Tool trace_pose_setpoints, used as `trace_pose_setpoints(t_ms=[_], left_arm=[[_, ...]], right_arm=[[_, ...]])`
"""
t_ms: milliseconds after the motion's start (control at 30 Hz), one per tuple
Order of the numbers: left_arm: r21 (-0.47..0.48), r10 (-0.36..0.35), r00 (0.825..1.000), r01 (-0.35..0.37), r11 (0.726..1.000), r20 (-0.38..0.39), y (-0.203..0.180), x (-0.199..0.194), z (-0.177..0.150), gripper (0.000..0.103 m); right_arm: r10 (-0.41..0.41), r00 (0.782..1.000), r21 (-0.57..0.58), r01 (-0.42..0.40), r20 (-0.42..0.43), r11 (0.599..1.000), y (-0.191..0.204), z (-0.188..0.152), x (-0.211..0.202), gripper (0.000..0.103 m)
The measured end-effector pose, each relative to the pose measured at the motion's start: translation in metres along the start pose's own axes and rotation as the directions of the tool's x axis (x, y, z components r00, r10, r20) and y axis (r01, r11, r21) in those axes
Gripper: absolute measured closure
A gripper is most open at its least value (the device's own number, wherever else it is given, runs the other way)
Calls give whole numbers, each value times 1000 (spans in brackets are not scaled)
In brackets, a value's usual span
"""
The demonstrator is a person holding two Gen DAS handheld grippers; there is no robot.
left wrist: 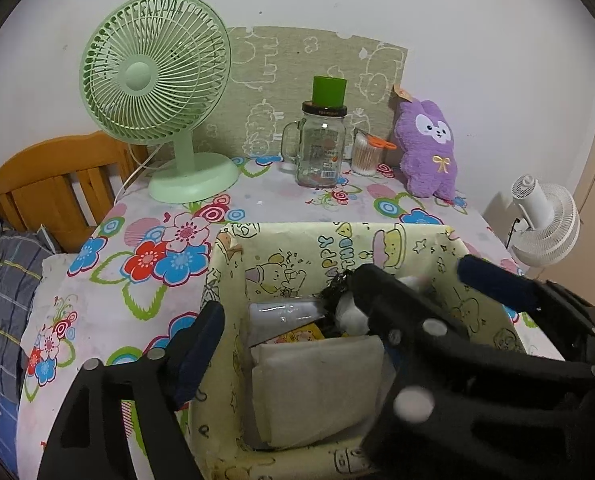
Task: Organize soft objects
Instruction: 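Lower the tissue and cloth roll into the basket and open both grippers, then withdraw both grippers from the basket toward the remaining items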
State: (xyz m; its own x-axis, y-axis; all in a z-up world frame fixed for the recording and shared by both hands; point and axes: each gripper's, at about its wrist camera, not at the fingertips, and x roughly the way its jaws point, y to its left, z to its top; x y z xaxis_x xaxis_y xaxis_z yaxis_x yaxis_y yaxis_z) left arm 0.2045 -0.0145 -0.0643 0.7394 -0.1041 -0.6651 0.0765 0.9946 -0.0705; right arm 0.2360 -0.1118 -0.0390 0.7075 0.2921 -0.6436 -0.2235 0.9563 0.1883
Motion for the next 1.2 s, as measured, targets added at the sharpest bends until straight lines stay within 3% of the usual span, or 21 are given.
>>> trace_pose_setpoints(t_ms=[467, 1200], left_arm=[[18, 17, 1000, -18, 1000, 19, -8, -21, -11, 14], [24, 24, 994, -27, 999, 111, -17, -87, -25, 9]], right_arm=[[-39, 999, 0, 39, 6, 999, 0, -10, -22, 13], [-65, 993, -10, 67, 100, 998, 18, -24, -92, 9]])
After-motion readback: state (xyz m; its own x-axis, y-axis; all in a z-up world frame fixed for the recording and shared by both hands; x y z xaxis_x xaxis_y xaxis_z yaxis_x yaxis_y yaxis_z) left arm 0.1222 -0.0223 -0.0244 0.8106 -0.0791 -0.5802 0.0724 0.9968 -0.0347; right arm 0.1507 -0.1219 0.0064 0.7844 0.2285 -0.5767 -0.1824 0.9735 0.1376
